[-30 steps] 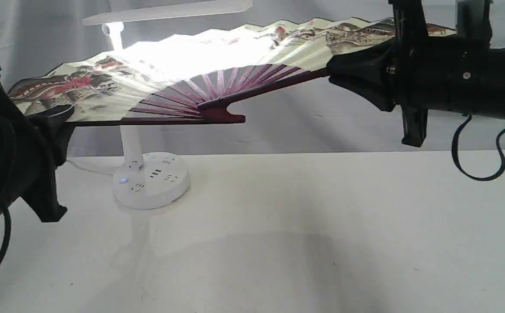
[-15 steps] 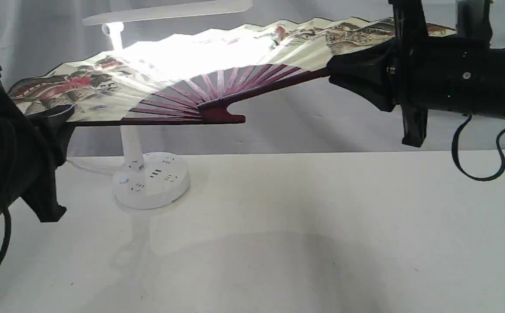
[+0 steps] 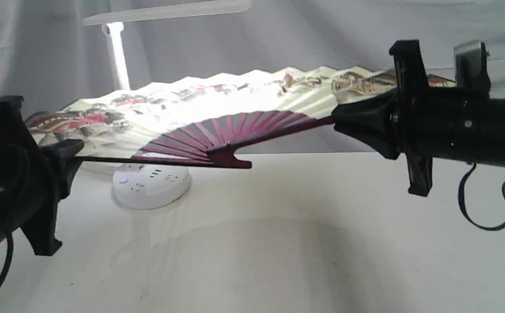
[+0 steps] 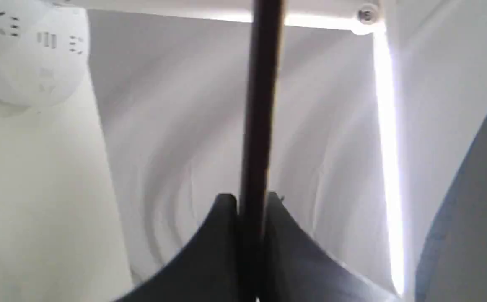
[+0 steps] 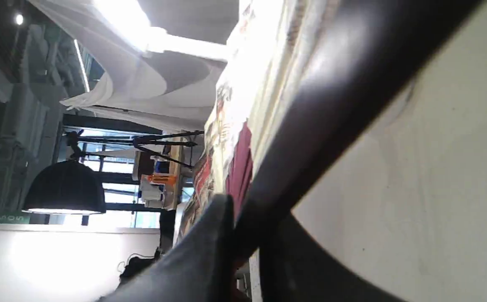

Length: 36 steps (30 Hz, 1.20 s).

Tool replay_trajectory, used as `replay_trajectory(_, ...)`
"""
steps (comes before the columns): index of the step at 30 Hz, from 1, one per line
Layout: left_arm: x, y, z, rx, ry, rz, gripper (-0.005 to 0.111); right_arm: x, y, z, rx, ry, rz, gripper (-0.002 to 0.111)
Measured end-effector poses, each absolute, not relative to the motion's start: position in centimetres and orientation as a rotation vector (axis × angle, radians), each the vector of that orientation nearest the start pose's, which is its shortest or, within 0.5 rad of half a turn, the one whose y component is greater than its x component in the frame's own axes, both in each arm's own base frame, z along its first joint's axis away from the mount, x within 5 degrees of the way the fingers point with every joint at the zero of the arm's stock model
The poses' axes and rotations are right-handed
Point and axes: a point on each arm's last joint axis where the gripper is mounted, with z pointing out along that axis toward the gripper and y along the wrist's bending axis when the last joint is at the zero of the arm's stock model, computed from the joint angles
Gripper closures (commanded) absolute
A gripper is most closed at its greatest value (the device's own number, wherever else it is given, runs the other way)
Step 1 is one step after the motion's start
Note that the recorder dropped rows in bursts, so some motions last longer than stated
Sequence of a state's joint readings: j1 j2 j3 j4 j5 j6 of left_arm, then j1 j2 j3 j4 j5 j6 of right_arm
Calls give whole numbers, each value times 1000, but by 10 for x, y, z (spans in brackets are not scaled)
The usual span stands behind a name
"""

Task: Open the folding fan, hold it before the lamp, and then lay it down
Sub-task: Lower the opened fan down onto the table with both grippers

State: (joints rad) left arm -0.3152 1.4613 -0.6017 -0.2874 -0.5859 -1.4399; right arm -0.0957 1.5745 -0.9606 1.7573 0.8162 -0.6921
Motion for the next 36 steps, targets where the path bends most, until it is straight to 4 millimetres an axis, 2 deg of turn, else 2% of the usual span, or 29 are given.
replay_trajectory(6, 274, -86, 221, -1381, 1504, -1256, 107, 323, 29, 256, 741, 1998, 1415, 108)
replay_trajectory(13, 275, -103, 201, -1422, 1562, -1242, 107, 320, 20, 252, 722, 1994, 1372, 108)
replay_trajectory(20, 273, -128, 190, -1356, 1561, -1301, 107, 305, -14, 237, 794, 1965, 1387, 108)
replay_trajectory(29, 267, -166, 153, -1400, 1659, -1325, 107, 273, -48, 206, 894, 1962, 1332, 108)
replay_trajectory(36, 271, -188, 135, -1394, 1652, -1370, 107, 267, -67, 195, 965, 1932, 1320, 108)
